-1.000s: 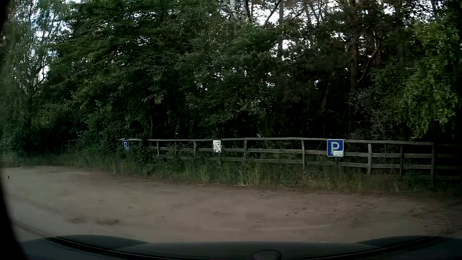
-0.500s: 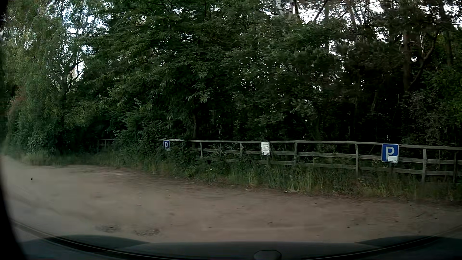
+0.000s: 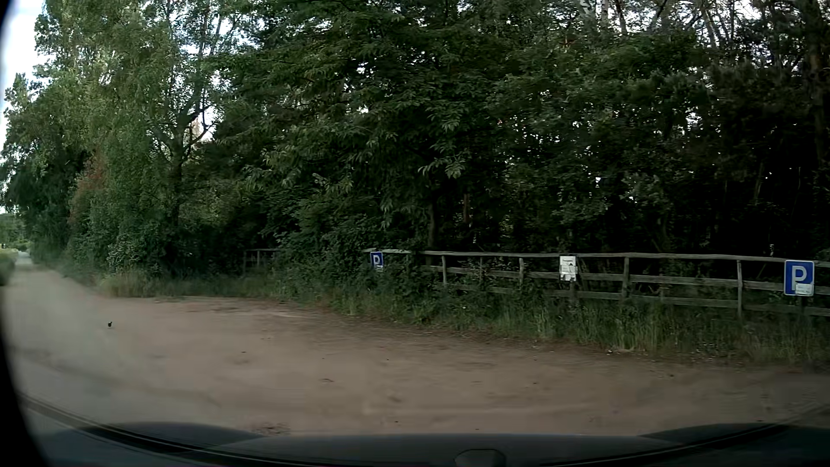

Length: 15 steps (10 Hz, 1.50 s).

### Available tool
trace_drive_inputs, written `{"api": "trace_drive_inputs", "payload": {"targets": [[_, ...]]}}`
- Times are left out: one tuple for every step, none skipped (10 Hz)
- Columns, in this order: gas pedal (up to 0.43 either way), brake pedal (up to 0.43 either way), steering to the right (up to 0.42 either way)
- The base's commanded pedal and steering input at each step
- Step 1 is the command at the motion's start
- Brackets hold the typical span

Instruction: Follow the waypoints while adhering to traffic rules and regulations

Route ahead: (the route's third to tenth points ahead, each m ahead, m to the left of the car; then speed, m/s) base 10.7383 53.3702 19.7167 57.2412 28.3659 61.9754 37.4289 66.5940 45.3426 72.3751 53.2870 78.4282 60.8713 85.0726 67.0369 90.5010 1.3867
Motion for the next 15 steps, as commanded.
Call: {"api": "trace_drive_inputs", "payload": {"targets": [[0.000,0.030,-0.770],[0.000,0.030,-0.751],[0.000,0.030,-0.732],[0.000,0.030,-0.719],[0.000,0.030,-0.709],[0.000,0.030,-0.702],[0.000,0.030,-0.701],[0.000,0.030,-0.701],[0.000,0.030,-0.701],[0.000,0.030,-0.700],[0.000,0.030,-0.693],[0.000,0.030,-0.674],[0.000,0.030,-0.655],[0.000,0.030,-0.637],[0.000,0.030,-0.625]]}}
